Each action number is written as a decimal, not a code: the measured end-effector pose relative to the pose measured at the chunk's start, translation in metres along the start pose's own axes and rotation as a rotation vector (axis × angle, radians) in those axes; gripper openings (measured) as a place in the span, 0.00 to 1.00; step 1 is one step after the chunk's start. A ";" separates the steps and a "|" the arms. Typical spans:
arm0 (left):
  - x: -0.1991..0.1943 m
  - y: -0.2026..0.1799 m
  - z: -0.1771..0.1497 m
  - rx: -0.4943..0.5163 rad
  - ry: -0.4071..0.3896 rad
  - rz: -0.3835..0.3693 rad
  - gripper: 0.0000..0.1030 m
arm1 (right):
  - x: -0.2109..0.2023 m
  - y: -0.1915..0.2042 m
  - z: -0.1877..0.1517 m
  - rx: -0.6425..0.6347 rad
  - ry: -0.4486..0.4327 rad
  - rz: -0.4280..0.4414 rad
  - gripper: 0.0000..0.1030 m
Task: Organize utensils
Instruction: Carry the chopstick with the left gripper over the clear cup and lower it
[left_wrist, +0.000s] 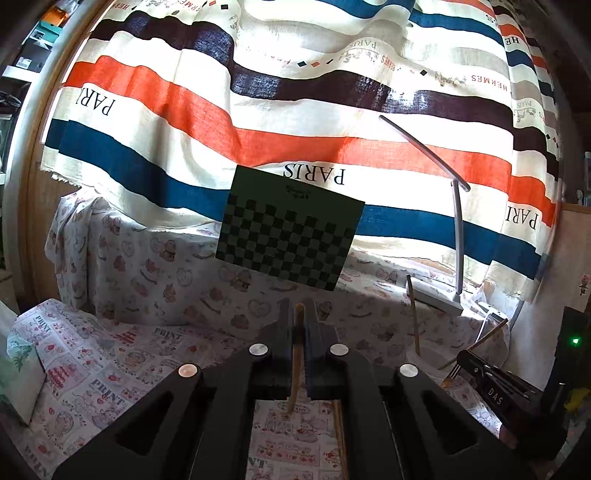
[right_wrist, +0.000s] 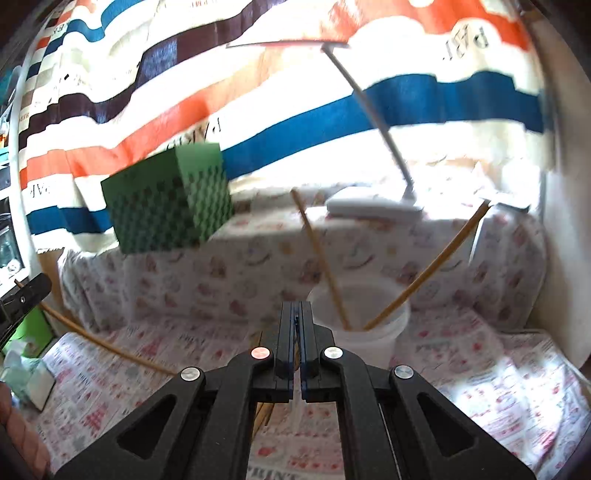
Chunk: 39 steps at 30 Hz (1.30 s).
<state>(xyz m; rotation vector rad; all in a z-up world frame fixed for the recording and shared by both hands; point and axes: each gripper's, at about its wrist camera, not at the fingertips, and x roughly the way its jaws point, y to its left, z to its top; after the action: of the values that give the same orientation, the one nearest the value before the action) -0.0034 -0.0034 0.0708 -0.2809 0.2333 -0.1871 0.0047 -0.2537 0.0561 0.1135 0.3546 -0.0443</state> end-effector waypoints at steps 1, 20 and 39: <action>0.003 -0.001 0.002 0.002 -0.001 -0.012 0.03 | -0.003 0.000 0.002 -0.012 -0.019 -0.017 0.02; 0.027 -0.094 0.079 0.039 0.006 -0.157 0.03 | -0.062 -0.047 0.047 0.034 -0.349 -0.098 0.02; 0.075 -0.161 0.091 0.023 -0.094 -0.288 0.03 | -0.038 -0.066 0.036 0.180 -0.382 -0.169 0.02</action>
<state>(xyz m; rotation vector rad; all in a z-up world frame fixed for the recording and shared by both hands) 0.0669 -0.1483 0.1888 -0.2986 0.0967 -0.4598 -0.0226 -0.3223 0.0957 0.2485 -0.0235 -0.2615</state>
